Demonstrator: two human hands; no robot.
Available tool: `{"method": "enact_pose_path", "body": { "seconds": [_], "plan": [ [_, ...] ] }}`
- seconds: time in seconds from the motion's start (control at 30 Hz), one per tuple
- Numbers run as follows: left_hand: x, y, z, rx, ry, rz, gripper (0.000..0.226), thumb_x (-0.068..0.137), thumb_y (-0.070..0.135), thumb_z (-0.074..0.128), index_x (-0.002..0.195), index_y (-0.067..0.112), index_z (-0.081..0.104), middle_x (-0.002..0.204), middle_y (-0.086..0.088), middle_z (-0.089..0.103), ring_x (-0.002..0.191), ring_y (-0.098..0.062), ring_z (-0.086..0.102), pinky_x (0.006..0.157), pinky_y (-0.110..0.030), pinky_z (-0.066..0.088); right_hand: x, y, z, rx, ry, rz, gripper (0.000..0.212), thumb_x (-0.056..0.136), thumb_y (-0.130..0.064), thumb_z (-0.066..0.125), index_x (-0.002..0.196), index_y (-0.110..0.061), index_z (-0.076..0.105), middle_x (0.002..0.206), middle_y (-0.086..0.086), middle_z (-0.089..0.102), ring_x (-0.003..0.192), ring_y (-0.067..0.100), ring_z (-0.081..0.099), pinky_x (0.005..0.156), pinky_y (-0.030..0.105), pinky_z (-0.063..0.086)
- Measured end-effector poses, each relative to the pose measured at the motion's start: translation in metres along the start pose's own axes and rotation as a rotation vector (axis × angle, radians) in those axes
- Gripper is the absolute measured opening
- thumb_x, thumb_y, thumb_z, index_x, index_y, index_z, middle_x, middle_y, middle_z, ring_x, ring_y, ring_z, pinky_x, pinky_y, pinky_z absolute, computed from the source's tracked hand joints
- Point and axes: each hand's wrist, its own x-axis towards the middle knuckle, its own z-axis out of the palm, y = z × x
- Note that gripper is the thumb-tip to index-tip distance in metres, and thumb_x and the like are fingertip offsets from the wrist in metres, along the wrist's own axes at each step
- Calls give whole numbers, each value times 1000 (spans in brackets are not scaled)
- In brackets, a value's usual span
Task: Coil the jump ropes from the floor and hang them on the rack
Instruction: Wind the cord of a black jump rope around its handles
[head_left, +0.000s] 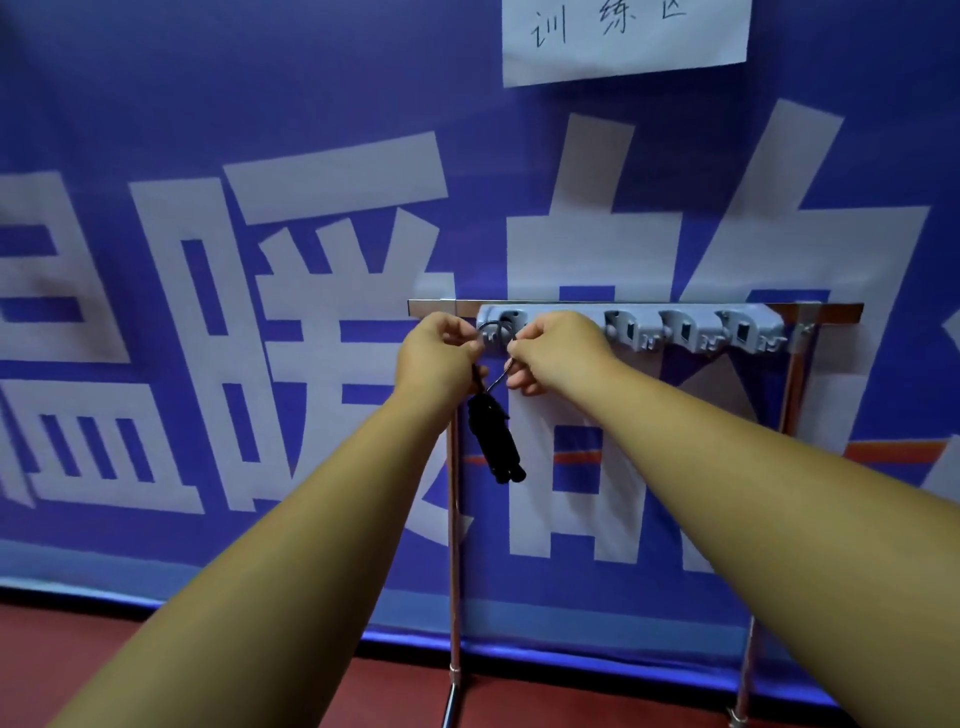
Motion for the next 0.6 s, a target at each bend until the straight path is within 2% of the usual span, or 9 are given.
{"method": "enact_pose_path", "body": {
  "seconds": [0.07,0.23,0.33,0.37,0.47,0.53,0.6],
  "plan": [
    [14,-7,0,36,4,4,10,99,4,62,98,13,66,92,-11,72,64,-19,71,69,-42,65,15,1,10,-38,21,-6,11,104,-7,60,96,-10,67,78,12,77,62,21,76,60,37,64],
    [42,-26,4,65,-8,-17,17,99,1,62,105,15,70,97,-9,75,69,-16,75,71,-39,66,44,6,28,-100,36,29,23,107,-7,57,86,-14,63,88,18,77,68,26,77,54,33,61],
    [52,-36,8,41,-35,-22,25,97,-5,58,109,13,71,101,-9,74,73,-19,76,71,-34,66,53,11,29,-95,2,66,18,109,-5,52,94,-7,62,90,18,73,69,29,73,50,29,61],
    [54,-40,9,48,-40,-13,27,97,-6,57,112,12,71,101,-8,74,75,-19,76,70,-32,65,57,14,29,-100,4,50,16,108,-6,53,97,-6,64,90,18,74,70,31,73,53,30,63],
    [58,-46,8,92,-81,20,34,97,-7,56,122,11,71,100,-5,75,81,-21,76,69,-27,63,68,20,35,-148,23,53,18,108,-5,53,102,1,69,90,17,77,81,34,79,78,48,67],
    [62,-51,8,109,-101,21,36,96,-7,56,123,11,70,99,-5,74,79,-17,75,70,-27,63,74,23,38,-179,44,69,20,107,-5,53,103,3,71,83,17,78,74,31,79,77,50,67],
    [64,-56,9,148,-106,11,40,93,-7,57,125,13,70,100,0,74,83,-15,76,77,-34,65,75,26,41,-219,40,67,23,106,-5,55,95,1,74,78,17,78,67,29,79,74,48,68]
  ]
}}
